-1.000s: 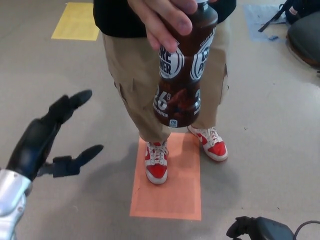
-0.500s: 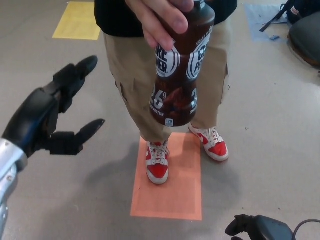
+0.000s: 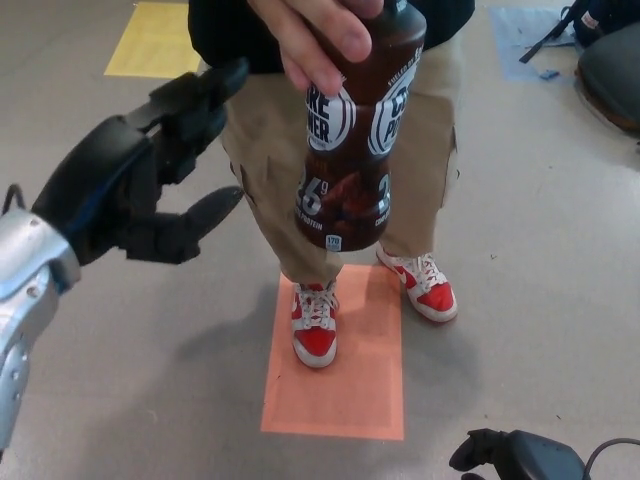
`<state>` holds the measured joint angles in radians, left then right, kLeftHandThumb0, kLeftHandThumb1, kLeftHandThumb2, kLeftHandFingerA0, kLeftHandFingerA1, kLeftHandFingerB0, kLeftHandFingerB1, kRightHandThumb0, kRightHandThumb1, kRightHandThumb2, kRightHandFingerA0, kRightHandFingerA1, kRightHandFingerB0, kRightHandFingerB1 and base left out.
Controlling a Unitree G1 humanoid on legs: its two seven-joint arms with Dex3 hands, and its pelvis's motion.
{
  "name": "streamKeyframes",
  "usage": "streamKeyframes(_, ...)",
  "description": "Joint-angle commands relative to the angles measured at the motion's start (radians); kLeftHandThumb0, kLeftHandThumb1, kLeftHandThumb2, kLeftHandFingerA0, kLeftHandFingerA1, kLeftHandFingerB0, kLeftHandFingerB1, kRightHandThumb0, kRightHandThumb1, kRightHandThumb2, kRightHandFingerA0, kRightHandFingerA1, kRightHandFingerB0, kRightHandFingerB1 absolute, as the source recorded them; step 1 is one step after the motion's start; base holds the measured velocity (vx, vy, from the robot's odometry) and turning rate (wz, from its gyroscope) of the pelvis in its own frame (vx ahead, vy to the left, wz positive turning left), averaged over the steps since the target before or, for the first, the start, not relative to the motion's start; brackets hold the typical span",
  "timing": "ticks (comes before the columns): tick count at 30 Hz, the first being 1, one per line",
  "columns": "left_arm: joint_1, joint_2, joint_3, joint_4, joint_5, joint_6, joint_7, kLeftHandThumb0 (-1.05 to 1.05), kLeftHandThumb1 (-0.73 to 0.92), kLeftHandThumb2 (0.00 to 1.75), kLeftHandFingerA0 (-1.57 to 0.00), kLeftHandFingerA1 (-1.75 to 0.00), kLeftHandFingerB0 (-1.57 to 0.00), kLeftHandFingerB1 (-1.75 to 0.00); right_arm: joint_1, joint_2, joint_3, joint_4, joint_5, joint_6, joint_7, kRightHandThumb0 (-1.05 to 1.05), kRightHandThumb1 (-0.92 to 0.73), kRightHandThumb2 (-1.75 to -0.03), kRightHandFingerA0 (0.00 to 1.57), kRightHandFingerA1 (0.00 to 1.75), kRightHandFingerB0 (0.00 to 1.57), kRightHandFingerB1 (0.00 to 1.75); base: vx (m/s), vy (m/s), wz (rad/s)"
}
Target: The robot recieved a bottle of protein shake from a person using its left hand and then shake the protein up and down 2 two times and hand it back to the person
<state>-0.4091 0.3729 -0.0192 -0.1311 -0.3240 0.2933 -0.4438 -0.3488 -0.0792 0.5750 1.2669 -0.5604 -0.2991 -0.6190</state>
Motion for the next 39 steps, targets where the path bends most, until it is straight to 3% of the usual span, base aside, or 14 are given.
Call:
streamKeyframes(1, -0.203, 0.068, -0.110, -0.222, -0.349, 0.698, -0.102, -0.87, 0.52, 0.90, 0.00, -0.07, 0.00, 0.00, -0.005, -0.024, 0.005, 0.041, -0.040, -0.053, -0.062, -0.42, -0.74, -0.77, 0.99, 0.87, 0.82, 0.52, 0.00, 0.000, 0.00)
streamKeyframes(13, -0.290, 0.027, -0.161, -0.237, -0.340, 0.795, -0.083, -0.87, 0.53, 0.89, 0.00, -0.02, 0.00, 0.00, -0.011, -0.027, 0.002, 0.041, -0.037, -0.058, -0.057, -0.40, -0.73, -0.77, 0.99, 0.92, 0.83, 0.51, 0.00, 0.000, 0.00)
streamKeyframes(26, -0.366, -0.013, -0.241, -0.224, -0.296, 0.869, -0.069, -0.88, 0.53, 0.90, 0.00, -0.03, 0.00, 0.00, -0.024, -0.021, 0.003, 0.043, -0.037, -0.047, -0.048, -0.40, -0.74, -0.75, 0.99, 0.87, 0.83, 0.50, 0.00, 0.000, 0.00)
streamKeyframes(27, -0.363, -0.016, -0.250, -0.219, -0.287, 0.861, -0.069, -0.85, 0.63, 0.60, 0.00, 0.00, 0.00, 0.00, -0.024, -0.021, 0.001, 0.043, -0.035, -0.050, -0.047, -0.39, -0.74, -0.75, 0.99, 0.87, 0.83, 0.50, 0.00, 0.000, 0.00)
streamKeyframes(28, -0.361, -0.029, -0.259, -0.209, -0.277, 0.869, -0.056, -0.86, 0.50, 0.85, 0.00, -0.01, 0.00, 0.00, -0.022, -0.021, -0.001, 0.043, -0.032, -0.058, -0.043, -0.39, -0.72, -0.76, 0.99, 0.85, 0.84, 0.51, 0.00, 0.000, 0.00)
streamKeyframes(30, -0.360, -0.038, -0.265, -0.207, -0.270, 0.875, -0.046, -0.86, 0.50, 0.85, 0.00, -0.01, 0.00, 0.00, -0.021, -0.020, -0.004, 0.043, -0.029, -0.059, -0.038, -0.39, -0.72, -0.77, 0.99, 0.86, 0.84, 0.52, 0.00, 0.000, 0.00)
streamKeyframes(31, -0.359, -0.039, -0.268, -0.207, -0.267, 0.875, -0.045, -0.83, 0.61, 0.59, 0.00, 0.00, 0.00, 0.00, -0.022, -0.020, -0.004, 0.043, -0.029, -0.058, -0.037, -0.40, -0.72, -0.78, 0.99, 0.86, 0.84, 0.52, 0.00, 0.000, 0.00)
streamKeyframes(33, -0.358, -0.043, -0.278, -0.202, -0.254, 0.872, -0.041, -0.82, 0.61, 0.59, 0.00, 0.00, 0.00, 0.00, -0.024, -0.018, -0.006, 0.045, -0.026, -0.053, -0.027, -0.39, -0.72, -0.78, 0.98, 0.90, 0.83, 0.50, 0.00, 0.000, 0.00)
streamKeyframes(34, -0.359, -0.052, -0.278, -0.196, -0.250, 0.882, -0.031, -0.84, 0.51, 0.86, 0.00, -0.04, 0.00, 0.00, -0.026, -0.017, -0.006, 0.046, -0.026, -0.051, -0.025, -0.39, -0.73, -0.79, 0.98, 0.90, 0.82, 0.50, 0.00, 0.000, 0.00)
streamKeyframes(37, -0.364, -0.079, -0.269, -0.182, -0.237, 0.915, -0.001, -0.85, 0.51, 0.87, 0.00, -0.04, 0.00, 0.00, -0.029, -0.018, -0.002, 0.047, -0.033, -0.054, -0.026, -0.40, -0.73, -0.78, 0.98, 0.83, 0.83, 0.51, 0.00, 0.000, 0.00)
streamKeyframes(38, -0.367, -0.089, -0.268, -0.170, -0.228, 0.919, 0.008, -0.81, 0.58, 0.58, 0.00, 0.00, 0.00, 0.00, -0.030, -0.019, -0.001, 0.047, -0.034, -0.055, -0.024, -0.40, -0.73, -0.79, 0.98, 0.83, 0.82, 0.51, 0.00, 0.000, 0.00)
streamKeyframes(39, -0.369, -0.101, -0.266, -0.155, -0.219, 0.922, 0.017, -0.81, 0.58, 0.58, 0.00, 0.00, 0.00, 0.00, -0.032, -0.020, 0.001, 0.047, -0.037, -0.054, -0.020, -0.40, -0.73, -0.79, 0.98, 0.83, 0.82, 0.51, 0.00, 0.000, 0.00)
